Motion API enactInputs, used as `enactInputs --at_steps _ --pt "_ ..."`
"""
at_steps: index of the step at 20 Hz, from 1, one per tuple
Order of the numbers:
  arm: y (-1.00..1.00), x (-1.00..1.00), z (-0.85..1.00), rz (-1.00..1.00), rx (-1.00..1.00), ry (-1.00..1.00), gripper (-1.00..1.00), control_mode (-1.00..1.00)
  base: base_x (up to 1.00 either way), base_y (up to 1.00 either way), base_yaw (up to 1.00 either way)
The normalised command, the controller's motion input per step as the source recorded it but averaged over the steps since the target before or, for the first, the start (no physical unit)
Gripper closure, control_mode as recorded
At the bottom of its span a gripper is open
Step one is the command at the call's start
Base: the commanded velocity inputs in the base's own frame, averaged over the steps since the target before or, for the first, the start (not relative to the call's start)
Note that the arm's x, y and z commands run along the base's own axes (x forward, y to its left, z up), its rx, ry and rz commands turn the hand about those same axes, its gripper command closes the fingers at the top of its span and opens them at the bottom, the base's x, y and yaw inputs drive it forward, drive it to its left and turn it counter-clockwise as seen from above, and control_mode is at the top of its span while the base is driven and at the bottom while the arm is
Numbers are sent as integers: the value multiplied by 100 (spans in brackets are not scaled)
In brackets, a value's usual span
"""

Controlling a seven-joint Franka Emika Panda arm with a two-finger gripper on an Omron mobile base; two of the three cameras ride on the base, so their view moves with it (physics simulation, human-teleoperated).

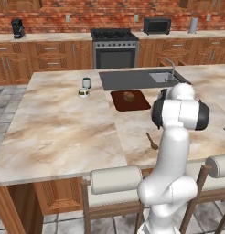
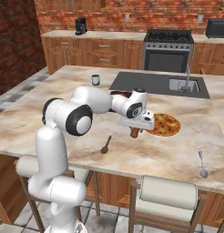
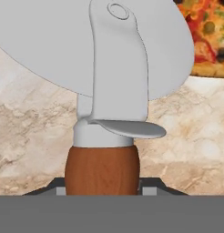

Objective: Take the pizza cutter from the drawer on the left and place it on the dining counter for cutting.

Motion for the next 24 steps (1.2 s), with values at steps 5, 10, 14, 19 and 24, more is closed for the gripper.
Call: enactInputs --at_steps 5,10,14,19,24 --pt "-6 19 -28 0 0 0 100 -100 0 0 0" --pt "-1 13 -25 0 1 1 100 -100 0 0 0" --pt "0 11 -24 0 0 3 100 -100 0 0 0" --pt "0 11 -27 0 0 3 100 -100 0 0 0" --pt "0 11 -33 0 0 0 100 -100 0 0 0"
